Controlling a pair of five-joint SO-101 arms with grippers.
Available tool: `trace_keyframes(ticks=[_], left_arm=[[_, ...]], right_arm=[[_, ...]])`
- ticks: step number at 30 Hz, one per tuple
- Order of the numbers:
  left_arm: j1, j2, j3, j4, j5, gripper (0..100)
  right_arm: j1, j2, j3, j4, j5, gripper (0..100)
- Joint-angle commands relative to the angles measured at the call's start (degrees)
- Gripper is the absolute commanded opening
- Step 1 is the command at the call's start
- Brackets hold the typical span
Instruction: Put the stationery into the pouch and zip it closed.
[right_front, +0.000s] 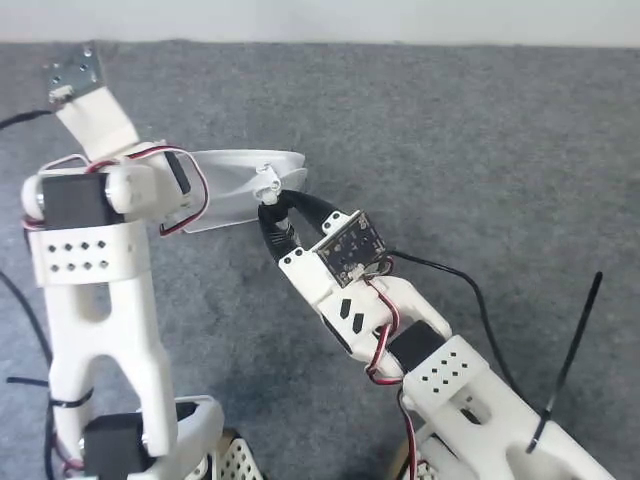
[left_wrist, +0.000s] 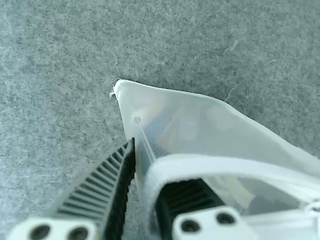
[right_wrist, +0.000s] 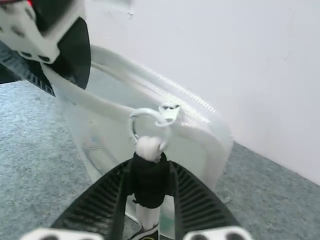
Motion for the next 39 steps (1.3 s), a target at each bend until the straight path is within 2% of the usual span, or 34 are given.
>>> trace_keyframes(ticks=[1, 13, 18, 24, 26, 34, 39], left_arm=[[0.35, -3.34, -1.10, -2.11, -0.35, 1], [0.09, -3.25, -0.92, -2.11, -0.70, 1], [0.09, -3.43, 0.04, -2.02, -7.82, 5], [0.09, -3.69, 1.80, -2.11, -8.70, 17], [0.09, -3.78, 1.45, -2.02, -8.97, 18], [0.09, -3.87, -4.70, -2.11, -17.67, 18], [0.09, -3.78, -5.85, -2.20, -18.64, 18]], right_arm=[[1.71, -2.51, -0.97, 1.19, 0.79, 0.6], [1.36, -17.71, -1.23, 21.41, 13.01, 0.6], [0.92, -20.53, -1.23, 26.77, 13.71, 0.6], [-3.91, -21.41, -1.23, 33.71, 17.23, 0.6], [-4.26, -22.55, -1.14, 35.21, 17.23, 0.6], [-6.37, -32.75, -0.79, 46.11, 17.32, 0.5], [-8.57, -40.31, -0.79, 51.74, 18.11, 0.5]])
